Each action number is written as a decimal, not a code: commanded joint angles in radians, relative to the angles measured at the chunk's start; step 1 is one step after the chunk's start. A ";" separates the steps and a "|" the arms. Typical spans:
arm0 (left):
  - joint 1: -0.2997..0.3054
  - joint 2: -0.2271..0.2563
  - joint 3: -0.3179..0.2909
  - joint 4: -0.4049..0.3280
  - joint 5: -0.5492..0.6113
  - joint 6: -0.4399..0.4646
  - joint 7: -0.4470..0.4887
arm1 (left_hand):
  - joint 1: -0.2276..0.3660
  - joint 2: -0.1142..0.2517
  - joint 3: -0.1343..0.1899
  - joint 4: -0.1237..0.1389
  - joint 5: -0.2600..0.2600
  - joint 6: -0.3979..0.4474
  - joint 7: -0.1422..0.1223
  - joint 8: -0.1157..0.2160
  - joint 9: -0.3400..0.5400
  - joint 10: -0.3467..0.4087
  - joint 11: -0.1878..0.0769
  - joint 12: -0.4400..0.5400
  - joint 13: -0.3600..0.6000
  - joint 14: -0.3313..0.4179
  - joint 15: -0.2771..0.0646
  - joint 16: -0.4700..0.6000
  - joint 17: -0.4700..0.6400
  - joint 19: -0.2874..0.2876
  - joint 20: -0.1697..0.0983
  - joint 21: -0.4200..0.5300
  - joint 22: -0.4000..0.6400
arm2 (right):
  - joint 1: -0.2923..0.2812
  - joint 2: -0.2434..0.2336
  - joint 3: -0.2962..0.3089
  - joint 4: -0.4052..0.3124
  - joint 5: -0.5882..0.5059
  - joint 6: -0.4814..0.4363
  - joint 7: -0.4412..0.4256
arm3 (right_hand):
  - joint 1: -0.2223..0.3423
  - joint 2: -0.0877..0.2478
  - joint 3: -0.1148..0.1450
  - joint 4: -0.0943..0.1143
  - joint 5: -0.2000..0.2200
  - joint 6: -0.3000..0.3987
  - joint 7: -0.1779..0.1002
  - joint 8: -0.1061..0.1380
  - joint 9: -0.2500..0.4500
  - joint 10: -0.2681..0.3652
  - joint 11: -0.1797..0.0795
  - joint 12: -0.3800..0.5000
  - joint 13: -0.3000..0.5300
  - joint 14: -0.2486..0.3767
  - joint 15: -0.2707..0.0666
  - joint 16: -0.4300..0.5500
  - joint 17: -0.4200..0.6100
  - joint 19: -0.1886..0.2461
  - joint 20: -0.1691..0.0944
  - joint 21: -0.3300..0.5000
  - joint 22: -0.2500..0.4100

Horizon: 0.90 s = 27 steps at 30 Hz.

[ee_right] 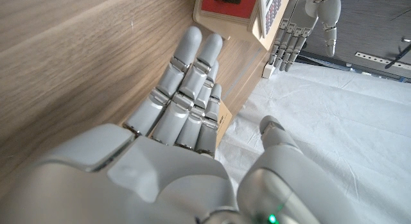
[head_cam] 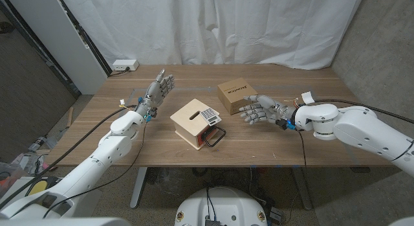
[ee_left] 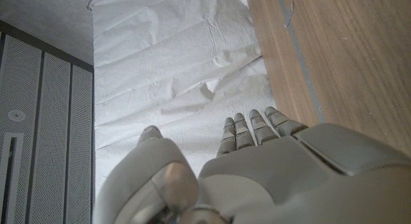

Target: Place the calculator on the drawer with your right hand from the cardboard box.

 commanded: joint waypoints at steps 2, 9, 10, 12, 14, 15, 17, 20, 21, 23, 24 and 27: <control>0.022 0.021 -0.004 -0.027 -0.012 0.015 -0.002 | 0.005 0.011 -0.006 0.002 -0.001 0.010 -0.003 -0.003 0.006 0.003 -0.002 -0.002 0.003 0.009 0.002 -0.003 0.006 0.002 -0.003 -0.002 0.002 | -0.110 0.031 0.057 0.015 -0.032 0.266 -0.079 | 0.007 0.016 -0.008 -0.011 -0.001 -0.019 -0.008 0.004 0.001 -0.028 0.001 -0.002 0.004 -0.067 0.026 -0.040 0.005 -0.049 -0.041 -0.027 -0.038; 0.033 0.027 -0.009 -0.040 -0.013 0.013 0.000 | 0.006 0.012 -0.007 0.002 -0.001 0.009 -0.004 -0.004 0.006 0.004 -0.003 -0.002 0.003 0.010 0.002 -0.002 0.006 0.002 -0.004 -0.002 0.002 | -0.147 0.067 0.060 0.054 -0.096 0.414 -0.038 | 0.012 0.059 -0.046 -0.035 0.001 -0.058 -0.011 0.008 -0.001 -0.156 0.036 -0.030 0.001 -0.352 0.133 -0.158 0.003 -0.260 0.044 -0.115 -0.124; 0.034 0.027 -0.010 -0.040 -0.013 0.011 0.001 | 0.006 0.012 -0.008 0.002 -0.001 0.009 -0.003 -0.004 0.006 0.004 -0.003 -0.002 0.003 0.009 0.002 -0.002 0.006 0.002 -0.005 -0.001 0.002 | -0.152 0.074 0.060 0.057 -0.106 0.430 -0.041 | 0.013 0.062 -0.052 -0.038 0.001 -0.061 -0.012 0.008 -0.001 -0.177 0.038 -0.036 0.000 -0.377 0.148 -0.163 0.004 -0.277 0.048 -0.122 -0.131; 0.037 0.028 -0.011 -0.043 -0.014 0.011 0.002 | 0.006 0.012 -0.008 0.002 -0.001 0.010 -0.001 -0.003 0.006 0.004 -0.005 -0.002 0.003 0.010 0.001 -0.002 0.006 0.002 -0.004 -0.001 0.002 | -0.161 0.091 0.062 0.064 -0.116 0.459 -0.047 | 0.014 0.066 -0.059 -0.043 0.002 -0.073 -0.015 0.006 -0.002 -0.206 0.043 -0.043 -0.001 -0.417 0.159 -0.170 0.005 -0.308 0.058 -0.135 -0.140; 0.039 0.030 -0.012 -0.043 -0.015 0.011 0.002 | 0.006 0.012 -0.008 0.002 -0.001 0.011 -0.001 -0.003 0.006 0.004 -0.004 -0.002 0.003 0.010 0.001 -0.002 0.006 0.002 -0.004 -0.001 0.002 | -0.169 0.110 0.060 0.076 -0.136 0.497 -0.049 | 0.017 0.066 -0.067 -0.051 0.003 -0.081 -0.016 0.006 -0.003 -0.226 0.048 -0.046 -0.002 -0.467 0.171 -0.177 0.003 -0.344 0.070 -0.150 -0.152; 0.040 0.030 -0.012 -0.043 -0.015 0.012 0.001 | 0.006 0.012 -0.009 0.002 -0.002 0.010 -0.001 -0.003 0.006 0.004 -0.004 -0.002 0.003 0.010 0.002 -0.002 0.006 0.002 -0.004 -0.001 0.002 | -0.172 0.121 0.060 0.082 -0.145 0.516 -0.051 | 0.016 0.067 -0.069 -0.051 0.003 -0.083 -0.016 0.006 -0.003 -0.235 0.046 -0.049 -0.003 -0.472 0.173 -0.176 0.003 -0.347 0.071 -0.152 -0.153; 0.040 0.032 -0.012 -0.043 -0.016 0.012 -0.001 | 0.006 0.013 -0.009 0.002 -0.002 0.010 -0.002 -0.003 0.006 0.003 -0.002 -0.003 0.003 0.010 0.001 -0.002 0.006 0.002 -0.004 -0.002 0.002 | -0.179 0.142 0.059 0.096 -0.166 0.559 -0.052 | 0.019 0.068 -0.073 -0.056 0.004 -0.088 -0.018 0.005 -0.003 -0.252 0.046 -0.052 -0.004 -0.500 0.181 -0.179 0.002 -0.371 0.080 -0.163 -0.160; 0.041 0.034 -0.013 -0.045 -0.016 0.012 -0.001 | 0.007 0.013 -0.009 0.002 -0.002 0.010 -0.002 -0.004 0.006 0.003 -0.002 -0.002 0.003 0.010 0.001 -0.002 0.006 0.002 -0.004 -0.001 0.002 | -0.183 0.178 0.053 0.119 -0.193 0.615 -0.055 | 0.021 0.068 -0.077 -0.061 0.004 -0.097 -0.023 0.004 -0.003 -0.269 0.044 -0.054 -0.005 -0.532 0.181 -0.181 -0.001 -0.394 0.088 -0.174 -0.167; 0.041 0.035 -0.013 -0.045 -0.015 0.013 -0.002 | 0.007 0.013 -0.009 0.002 -0.002 0.010 -0.003 -0.004 0.006 0.003 -0.002 -0.002 0.003 0.010 0.001 -0.002 0.006 0.002 -0.003 -0.002 0.002 | -0.182 0.188 0.049 0.128 -0.201 0.632 -0.051 | 0.022 0.068 -0.078 -0.063 0.004 -0.097 -0.024 0.005 -0.004 -0.270 0.044 -0.053 -0.005 -0.537 0.182 -0.181 -0.002 -0.403 0.093 -0.178 -0.169; 0.040 0.035 -0.013 -0.046 -0.015 0.014 -0.002 | 0.007 0.013 -0.010 0.002 -0.002 0.010 -0.003 -0.004 0.006 0.004 -0.003 -0.002 0.003 0.010 0.001 -0.002 0.006 0.002 -0.003 -0.002 0.002 | -0.177 0.206 0.042 0.144 -0.215 0.657 -0.043 | 0.023 0.068 -0.080 -0.065 0.004 -0.101 -0.026 0.005 -0.004 -0.276 0.043 -0.053 -0.006 -0.551 0.179 -0.181 -0.004 -0.418 0.102 -0.184 -0.172; 0.040 0.036 -0.013 -0.045 -0.016 0.015 -0.003 | 0.007 0.013 -0.010 0.002 -0.002 0.010 -0.003 -0.003 0.006 0.003 -0.003 -0.002 0.003 0.010 0.001 -0.002 0.006 0.002 -0.004 -0.001 0.002 | -0.174 0.215 0.038 0.152 -0.222 0.669 -0.041 | 0.025 0.067 -0.081 -0.067 0.004 -0.103 -0.028 0.005 -0.004 -0.279 0.042 -0.053 -0.006 -0.562 0.182 -0.183 -0.005 -0.429 0.106 -0.189 -0.175; 0.038 0.041 -0.011 -0.048 -0.014 0.021 -0.005 | 0.007 0.013 -0.010 0.002 -0.002 0.010 -0.003 -0.003 0.006 0.004 -0.003 -0.002 0.003 0.010 0.002 -0.002 0.006 0.002 -0.004 -0.001 0.002 | -0.166 0.244 0.027 0.180 -0.244 0.711 -0.031 | 0.026 0.067 -0.084 -0.070 0.004 -0.106 -0.030 0.005 -0.004 -0.290 0.039 -0.055 -0.007 -0.578 0.183 -0.183 -0.008 -0.445 0.110 -0.198 -0.179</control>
